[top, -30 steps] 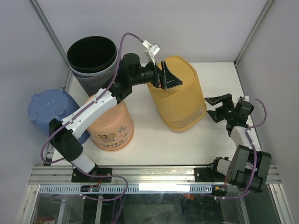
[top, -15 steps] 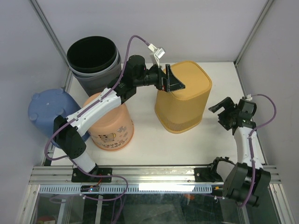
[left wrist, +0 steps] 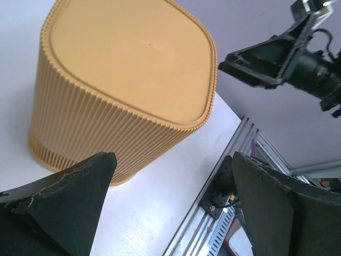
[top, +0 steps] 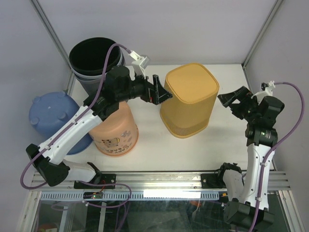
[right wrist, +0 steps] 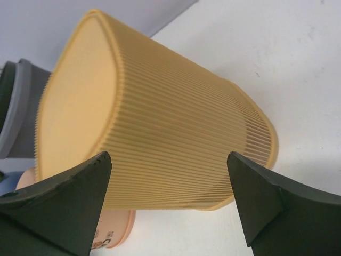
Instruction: Turn the large container upside down
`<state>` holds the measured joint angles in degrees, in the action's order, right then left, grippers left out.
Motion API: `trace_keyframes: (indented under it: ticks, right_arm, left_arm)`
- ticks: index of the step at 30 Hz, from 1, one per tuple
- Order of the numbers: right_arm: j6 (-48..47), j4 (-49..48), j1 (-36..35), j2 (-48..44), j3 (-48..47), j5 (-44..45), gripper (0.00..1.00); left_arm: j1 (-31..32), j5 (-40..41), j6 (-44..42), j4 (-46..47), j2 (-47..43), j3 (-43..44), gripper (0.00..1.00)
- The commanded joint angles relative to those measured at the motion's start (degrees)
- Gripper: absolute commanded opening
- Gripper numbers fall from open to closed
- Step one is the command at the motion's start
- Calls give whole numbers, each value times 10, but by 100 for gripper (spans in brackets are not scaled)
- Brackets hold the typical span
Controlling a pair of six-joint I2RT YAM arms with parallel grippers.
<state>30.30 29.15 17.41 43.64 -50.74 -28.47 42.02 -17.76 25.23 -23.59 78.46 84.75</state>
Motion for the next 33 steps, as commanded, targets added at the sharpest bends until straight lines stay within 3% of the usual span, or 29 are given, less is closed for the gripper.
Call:
trace_keyframes:
  ticks: [1, 9, 13, 15, 20, 23, 25, 29, 31, 33]
  right_arm:
    - [-5, 11, -7, 2, -83, -79, 93]
    - [7, -13, -26, 17, -178, -129, 93]
    - [11, -15, -31, 9, -199, -130, 93]
    - [2, -12, -34, 5, -210, -128, 93]
    - [-53, 46, -55, 8, -260, -72, 93]
    - [-67, 63, -67, 2, -273, -37, 93]
    - [-88, 79, -79, -3, -274, -17, 94]
    - [-115, 77, -108, -23, -208, 34, 99]
    - [-43, 54, -118, -25, -164, 77, 99]
    - [-24, 13, -120, -17, -124, 29, 99]
  left_arm:
    - [3, 66, -25, -23, -39, -37, 99]
    - [47, 22, 24, 42, 11, -95, 99]
    - [53, 27, 35, 120, 98, -77, 99]
    - [50, 32, 24, 140, 156, -36, 99]
    - [49, 1, -9, 150, 323, 173, 99]
    - [40, -16, -22, 78, 406, 314, 99]
    - [37, -25, -32, 46, 397, 329, 99]
    - [34, 31, -44, 38, 256, 189, 99]
    - [29, 68, -41, 19, 180, 133, 99]
    - [29, 117, -35, -9, 102, 99, 99]
